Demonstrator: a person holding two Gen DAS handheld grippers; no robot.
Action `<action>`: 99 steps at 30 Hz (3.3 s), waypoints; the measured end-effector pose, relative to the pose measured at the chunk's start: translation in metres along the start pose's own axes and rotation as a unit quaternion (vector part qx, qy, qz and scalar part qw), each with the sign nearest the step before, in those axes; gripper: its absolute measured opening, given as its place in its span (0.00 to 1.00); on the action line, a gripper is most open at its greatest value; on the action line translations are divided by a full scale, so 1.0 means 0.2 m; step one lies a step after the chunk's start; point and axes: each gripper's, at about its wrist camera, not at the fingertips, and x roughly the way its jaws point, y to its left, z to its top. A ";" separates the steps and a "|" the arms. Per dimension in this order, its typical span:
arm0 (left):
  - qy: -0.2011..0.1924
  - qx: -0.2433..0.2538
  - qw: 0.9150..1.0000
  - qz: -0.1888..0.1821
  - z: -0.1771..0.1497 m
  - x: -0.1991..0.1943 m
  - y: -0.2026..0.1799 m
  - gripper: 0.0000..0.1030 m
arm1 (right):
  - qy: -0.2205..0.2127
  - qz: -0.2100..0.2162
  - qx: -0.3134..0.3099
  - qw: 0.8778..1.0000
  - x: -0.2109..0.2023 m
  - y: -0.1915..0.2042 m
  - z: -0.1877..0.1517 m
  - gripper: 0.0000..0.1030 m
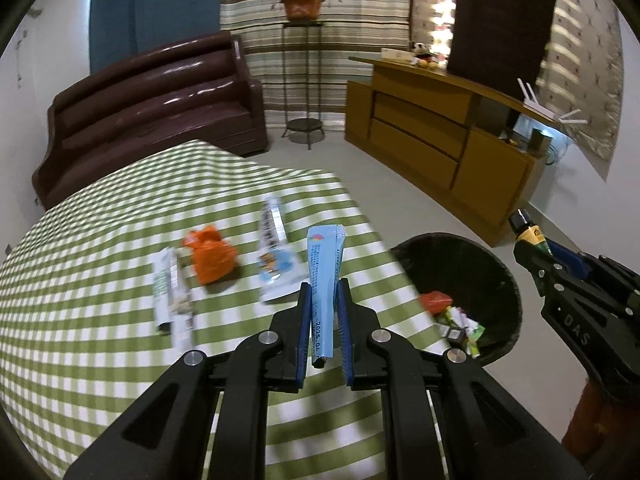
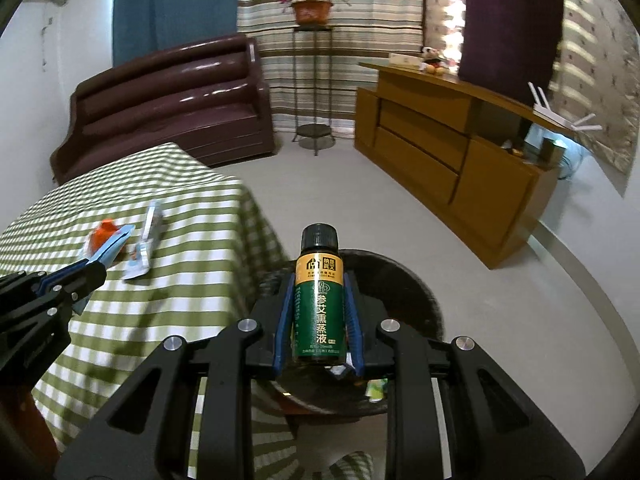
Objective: Collect trash
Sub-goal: 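Carry the blue tube and green can over the bin and open both grippers, then move the right gripper to the white tube with string and grasp it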
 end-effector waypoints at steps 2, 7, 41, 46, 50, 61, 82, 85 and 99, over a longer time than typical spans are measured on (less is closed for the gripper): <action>-0.001 0.006 1.000 -0.004 0.02 0.02 -0.05 0.13 | 0.000 -0.007 0.008 1.000 0.01 -0.05 0.00 0.23; -0.001 0.019 1.000 -0.013 0.03 0.08 -0.16 0.13 | 0.003 -0.019 0.022 1.000 0.04 -0.17 -0.01 0.23; 0.039 0.061 0.997 -0.008 0.09 0.43 -0.48 0.23 | 0.025 -0.029 0.071 0.997 0.29 -0.37 -0.04 0.26; 0.037 0.057 0.998 -0.006 0.10 0.43 -0.48 0.30 | 0.023 -0.030 0.071 0.997 0.28 -0.38 -0.05 0.30; 0.035 0.053 0.998 -0.007 0.10 0.41 -0.47 0.38 | 0.020 -0.032 0.072 0.997 0.27 -0.39 -0.04 0.32; 0.030 0.032 0.999 0.000 0.07 0.31 -0.35 0.49 | 0.018 -0.028 0.070 0.997 0.23 -0.34 -0.03 0.47; 0.041 -0.054 0.994 0.084 -0.09 0.06 0.29 0.51 | 0.025 0.046 0.004 0.999 0.17 0.17 -0.01 0.48; 0.042 -0.069 0.992 0.096 -0.13 0.02 0.40 0.51 | 0.028 0.060 -0.007 0.998 0.17 0.27 -0.01 0.48; 0.048 -0.120 0.980 0.150 -0.28 -0.14 0.83 0.51 | 0.035 0.126 -0.066 0.989 0.13 0.75 -0.01 0.48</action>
